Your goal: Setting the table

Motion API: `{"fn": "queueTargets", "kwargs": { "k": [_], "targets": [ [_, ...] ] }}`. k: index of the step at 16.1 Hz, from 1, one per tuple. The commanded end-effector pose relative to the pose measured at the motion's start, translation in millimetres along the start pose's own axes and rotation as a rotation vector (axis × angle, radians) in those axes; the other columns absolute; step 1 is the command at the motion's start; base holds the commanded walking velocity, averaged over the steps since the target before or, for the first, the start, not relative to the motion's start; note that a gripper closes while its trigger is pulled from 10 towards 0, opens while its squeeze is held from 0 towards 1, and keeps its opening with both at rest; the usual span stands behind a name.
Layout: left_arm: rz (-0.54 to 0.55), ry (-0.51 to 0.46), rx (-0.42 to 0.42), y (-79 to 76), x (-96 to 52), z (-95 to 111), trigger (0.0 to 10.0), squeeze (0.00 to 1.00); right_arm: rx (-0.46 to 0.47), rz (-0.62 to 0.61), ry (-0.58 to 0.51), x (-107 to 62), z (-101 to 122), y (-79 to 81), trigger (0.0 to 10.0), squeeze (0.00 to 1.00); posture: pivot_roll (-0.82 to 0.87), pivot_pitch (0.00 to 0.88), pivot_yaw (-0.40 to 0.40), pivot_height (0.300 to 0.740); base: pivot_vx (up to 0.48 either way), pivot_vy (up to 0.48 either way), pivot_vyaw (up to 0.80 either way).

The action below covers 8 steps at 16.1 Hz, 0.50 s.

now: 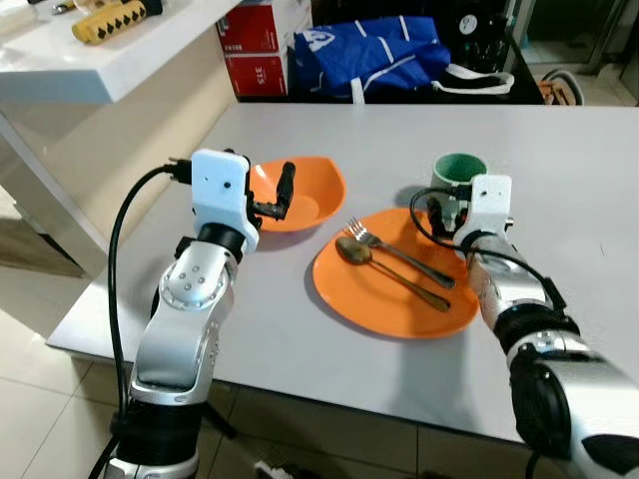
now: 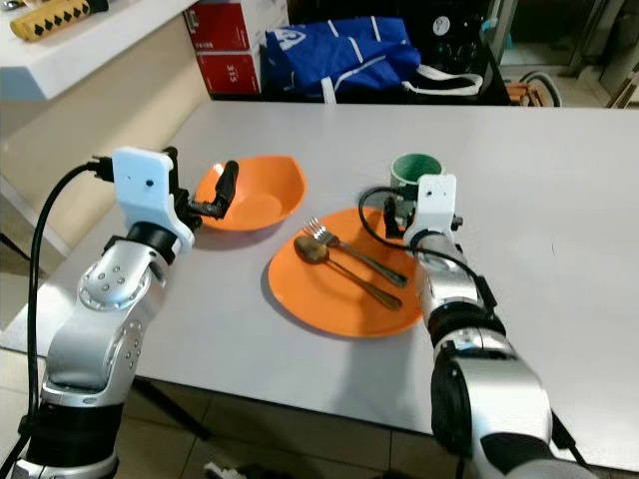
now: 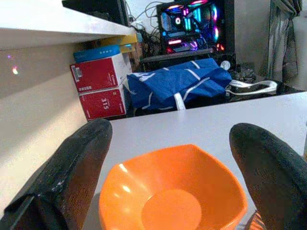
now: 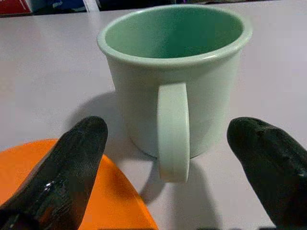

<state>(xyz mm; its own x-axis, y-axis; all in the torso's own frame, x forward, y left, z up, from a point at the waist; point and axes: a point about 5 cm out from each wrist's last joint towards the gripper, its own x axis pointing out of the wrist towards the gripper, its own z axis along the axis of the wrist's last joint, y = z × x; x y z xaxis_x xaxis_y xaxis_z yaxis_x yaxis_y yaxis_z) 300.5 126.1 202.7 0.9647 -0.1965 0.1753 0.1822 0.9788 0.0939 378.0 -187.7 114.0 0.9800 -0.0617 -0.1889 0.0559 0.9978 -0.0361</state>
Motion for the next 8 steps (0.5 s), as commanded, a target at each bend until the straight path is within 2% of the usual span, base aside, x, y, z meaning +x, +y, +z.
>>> {"fn": "queueTargets", "kwargs": {
  "k": [1,8],
  "targets": [
    [0.002,-0.012,-0.001,1.2,3.2,2.6,10.0,0.0,-0.011,0.024,-0.029,0.2,5.2,7.4,10.0,0.0,-0.15,0.0,0.133,0.74,0.0,0.0,0.0],
    [-0.007,-0.014,-0.007,2.0,5.2,0.7,10.0,0.0,-0.004,0.009,-0.018,-7.7,-5.4,4.7,10.0,0.0,-0.18,0.0,0.138,0.74,0.0,0.0,0.0]
  ]
}}
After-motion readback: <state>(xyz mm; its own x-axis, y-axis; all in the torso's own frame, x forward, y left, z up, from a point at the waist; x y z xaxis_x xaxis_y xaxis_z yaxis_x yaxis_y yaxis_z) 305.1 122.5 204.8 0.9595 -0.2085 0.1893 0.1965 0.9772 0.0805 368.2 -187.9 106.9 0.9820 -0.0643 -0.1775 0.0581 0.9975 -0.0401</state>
